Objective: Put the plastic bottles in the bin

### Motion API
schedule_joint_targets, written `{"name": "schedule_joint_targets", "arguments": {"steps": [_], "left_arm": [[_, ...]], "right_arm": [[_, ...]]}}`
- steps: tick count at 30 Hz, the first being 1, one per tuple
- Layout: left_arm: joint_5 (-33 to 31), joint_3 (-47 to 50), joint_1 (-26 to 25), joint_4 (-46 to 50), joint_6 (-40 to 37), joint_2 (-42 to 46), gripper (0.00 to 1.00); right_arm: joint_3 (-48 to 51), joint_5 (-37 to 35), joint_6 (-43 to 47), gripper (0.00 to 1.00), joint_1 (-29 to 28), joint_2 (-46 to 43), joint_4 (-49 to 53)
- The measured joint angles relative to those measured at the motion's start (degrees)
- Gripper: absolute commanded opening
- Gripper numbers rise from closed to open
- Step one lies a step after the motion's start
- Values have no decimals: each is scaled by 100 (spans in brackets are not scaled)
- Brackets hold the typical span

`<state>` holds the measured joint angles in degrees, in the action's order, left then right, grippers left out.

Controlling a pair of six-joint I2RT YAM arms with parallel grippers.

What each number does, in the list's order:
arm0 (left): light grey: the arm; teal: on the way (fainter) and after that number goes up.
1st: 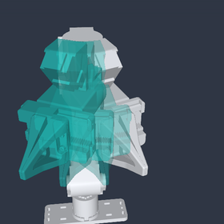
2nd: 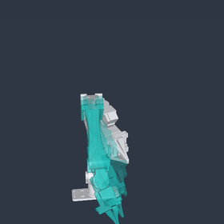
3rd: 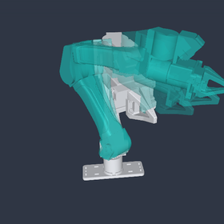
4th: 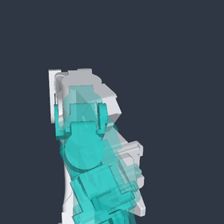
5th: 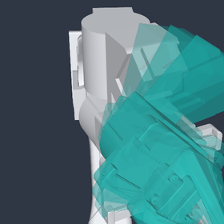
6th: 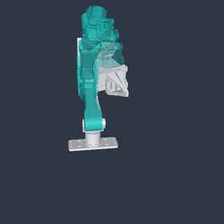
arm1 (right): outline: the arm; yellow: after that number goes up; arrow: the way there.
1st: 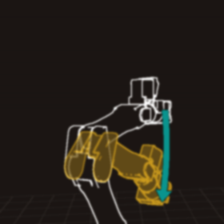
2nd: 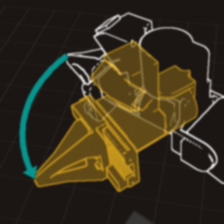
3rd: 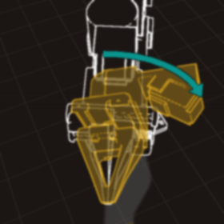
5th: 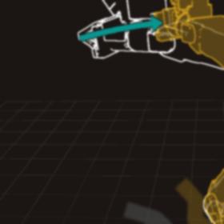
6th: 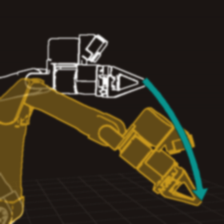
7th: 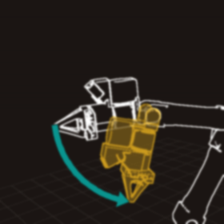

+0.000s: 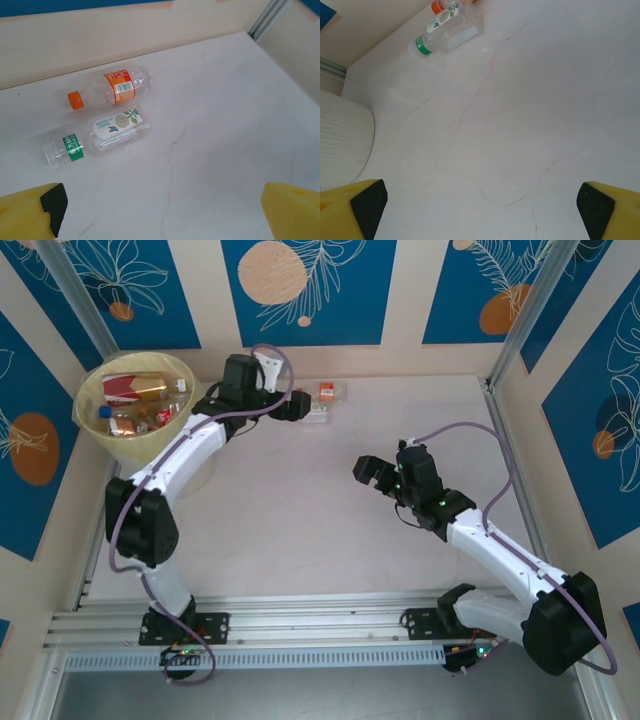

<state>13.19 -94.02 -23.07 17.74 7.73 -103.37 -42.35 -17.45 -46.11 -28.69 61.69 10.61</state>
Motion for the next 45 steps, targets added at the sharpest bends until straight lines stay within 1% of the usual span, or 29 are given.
{"name": "schedule_joint_targets", "arguments": {"steps": [8,14,20,26,32,37,40,45], "left_arm": [[260,-186,13,-369,-1207,-748,100],[612,-216,96,-909,-1897,-1207,100],[903,-533,249,-1091,-2487,-1812,100],[1126,-1163,601,-1045,-2529,-2505,100],[1187,-1864,745,-905,-2479,-3032,100],[1521,-3237,741,-271,-2273,-3768,100],[1598,-3790,741,85,-2111,-4074,100],[1871,-4072,741,616,-1978,-4358,100]], "right_arm": [[52,-210,-70,100,44,-616,129],[216,-341,-105,99,109,-942,289],[273,-380,-173,100,136,-1071,411],[275,-387,-214,100,155,-1104,531],[278,-404,-262,100,173,-1141,560],[278,-424,-323,100,173,-1141,581],[278,-426,-348,100,173,-1141,581],[289,-450,-372,100,173,-1141,584]]}}
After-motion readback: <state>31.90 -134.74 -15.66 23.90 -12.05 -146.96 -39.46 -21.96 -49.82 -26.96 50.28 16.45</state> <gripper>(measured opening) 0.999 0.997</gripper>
